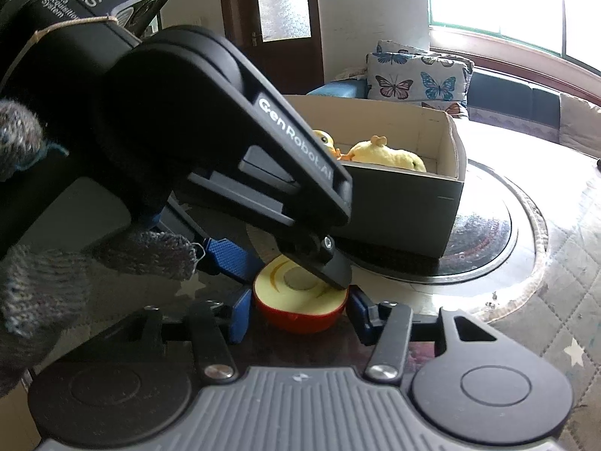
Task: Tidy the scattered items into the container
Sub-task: 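Close the left tool on the red-and-yellow fruit slice, then lift the fruit slice up over the cardboard box with the left tool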
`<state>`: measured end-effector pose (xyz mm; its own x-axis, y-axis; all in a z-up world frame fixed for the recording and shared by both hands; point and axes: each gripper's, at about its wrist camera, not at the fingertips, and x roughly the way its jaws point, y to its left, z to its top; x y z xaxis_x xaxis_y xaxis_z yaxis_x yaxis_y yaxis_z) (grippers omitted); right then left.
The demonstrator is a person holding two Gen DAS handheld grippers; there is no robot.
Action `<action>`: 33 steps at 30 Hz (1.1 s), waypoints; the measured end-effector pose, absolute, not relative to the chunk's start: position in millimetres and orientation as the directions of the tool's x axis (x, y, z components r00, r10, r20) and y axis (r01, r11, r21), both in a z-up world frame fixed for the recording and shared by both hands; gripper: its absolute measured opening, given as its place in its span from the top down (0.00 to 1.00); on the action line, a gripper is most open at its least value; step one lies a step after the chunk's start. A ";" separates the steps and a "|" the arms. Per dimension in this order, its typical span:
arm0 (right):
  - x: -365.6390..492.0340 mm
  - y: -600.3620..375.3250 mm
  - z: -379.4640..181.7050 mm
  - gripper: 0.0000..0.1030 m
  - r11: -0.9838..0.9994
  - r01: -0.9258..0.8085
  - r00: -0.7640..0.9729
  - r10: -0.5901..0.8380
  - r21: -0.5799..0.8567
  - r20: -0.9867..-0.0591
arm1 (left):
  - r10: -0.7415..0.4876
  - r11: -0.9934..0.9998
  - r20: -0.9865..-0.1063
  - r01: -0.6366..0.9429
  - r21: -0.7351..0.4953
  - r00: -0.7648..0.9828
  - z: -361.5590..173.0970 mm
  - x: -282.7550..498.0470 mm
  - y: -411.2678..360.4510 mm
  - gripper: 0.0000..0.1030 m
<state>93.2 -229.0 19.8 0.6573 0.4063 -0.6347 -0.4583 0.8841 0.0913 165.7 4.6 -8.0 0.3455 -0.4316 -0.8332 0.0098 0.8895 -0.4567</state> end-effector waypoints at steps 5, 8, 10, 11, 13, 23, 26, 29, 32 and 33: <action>91.0 -228.2 17.7 0.48 0.886 -0.455 0.653 0.401 0.091 -0.642 | -0.434 0.887 -0.829 0.003 -0.463 0.354 -8.4 162.8 6.7 0.57; 89.6 -228.0 18.3 0.49 0.887 -0.454 0.655 0.401 0.090 -0.640 | -0.430 0.887 -0.829 -0.004 -0.462 0.357 -7.6 160.9 7.4 0.57; 88.7 -227.8 19.4 0.49 0.886 -0.454 0.657 0.401 0.090 -0.639 | -0.435 0.883 -0.826 -0.008 -0.469 0.359 -6.8 159.9 8.6 0.57; 88.3 -227.7 20.0 0.49 0.886 -0.454 0.657 0.401 0.089 -0.638 | -0.437 0.882 -0.824 -0.009 -0.471 0.360 -6.3 159.6 9.2 0.57; 87.5 -227.5 21.1 0.49 0.886 -0.455 0.659 0.402 0.089 -0.636 | -0.434 0.883 -0.824 -0.010 -0.470 0.363 -4.7 158.6 9.6 0.57; 89.0 -224.6 37.1 0.49 0.877 -0.475 0.678 0.419 0.075 -0.604 | -0.439 0.875 -0.803 -0.013 -0.484 0.404 18.3 158.4 16.0 0.58; 92.6 -223.3 44.3 0.49 0.873 -0.483 0.685 0.427 0.070 -0.591 | -0.440 0.872 -0.794 -0.011 -0.489 0.419 27.7 160.7 18.5 0.58; 97.2 -221.8 52.7 0.49 0.869 -0.491 0.693 0.434 0.064 -0.575 | -0.439 0.872 -0.785 -0.006 -0.490 0.437 38.0 164.2 20.2 0.58; 101.9 -220.2 60.7 0.49 0.865 -0.498 0.702 0.441 0.058 -0.560 | -0.438 0.872 -0.775 0.006 -0.490 0.456 49.4 169.1 21.9 0.58; 103.7 -219.3 63.6 0.49 0.865 -0.499 0.707 0.442 0.053 -0.553 | -0.438 0.872 -0.771 0.011 -0.489 0.463 53.4 170.8 22.1 0.58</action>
